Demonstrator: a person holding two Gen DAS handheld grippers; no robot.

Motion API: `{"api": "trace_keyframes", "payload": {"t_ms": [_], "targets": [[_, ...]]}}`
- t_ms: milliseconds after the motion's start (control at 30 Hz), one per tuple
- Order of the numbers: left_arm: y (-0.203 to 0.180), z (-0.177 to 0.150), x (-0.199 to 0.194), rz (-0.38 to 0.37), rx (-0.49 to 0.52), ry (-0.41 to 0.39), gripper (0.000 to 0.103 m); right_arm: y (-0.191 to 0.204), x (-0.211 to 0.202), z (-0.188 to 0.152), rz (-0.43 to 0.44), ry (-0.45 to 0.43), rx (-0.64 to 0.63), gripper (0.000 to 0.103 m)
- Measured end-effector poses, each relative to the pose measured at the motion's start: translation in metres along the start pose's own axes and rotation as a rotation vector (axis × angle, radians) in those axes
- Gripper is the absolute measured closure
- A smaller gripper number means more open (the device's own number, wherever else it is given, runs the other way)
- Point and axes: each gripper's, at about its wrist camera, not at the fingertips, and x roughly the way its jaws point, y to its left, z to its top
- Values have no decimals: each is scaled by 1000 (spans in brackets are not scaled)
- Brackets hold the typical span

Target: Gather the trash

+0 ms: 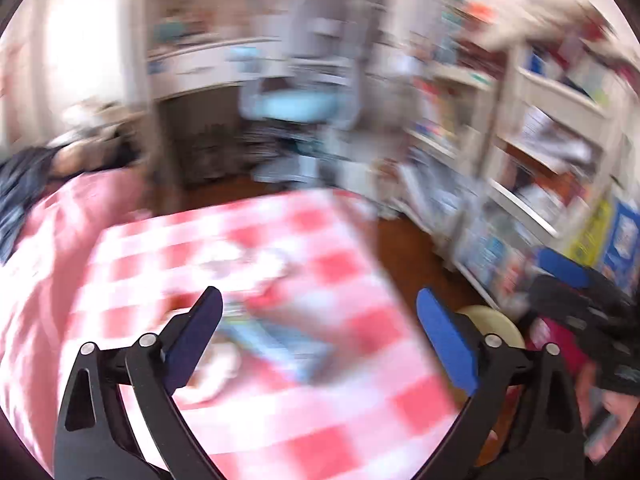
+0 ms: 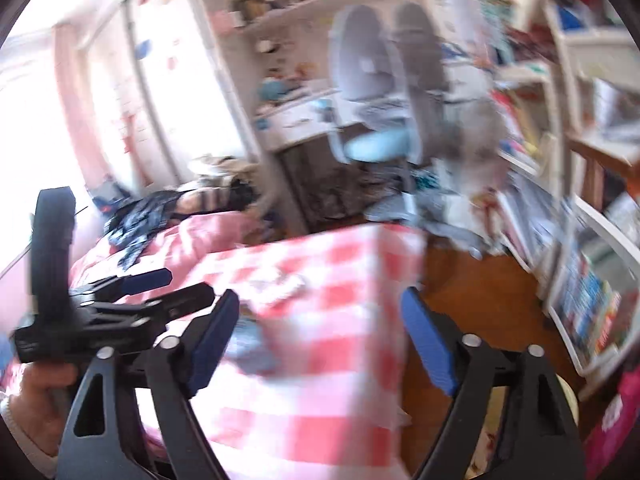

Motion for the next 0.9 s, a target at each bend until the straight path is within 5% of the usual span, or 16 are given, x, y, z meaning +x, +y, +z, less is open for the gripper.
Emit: {"api": "trace_keyframes", "payload": {"t_ms": [167,300,900], "targets": [[102,-13,7,115,-245,57,8,50,26,-10,73,59,-7,18],[145,-13,0,161,-286,37,8,67,56,-20,41,151,-73,18],[169,-21,-9,161,-198,81,7,97,88,-35,-81,238,-223,18]]}}
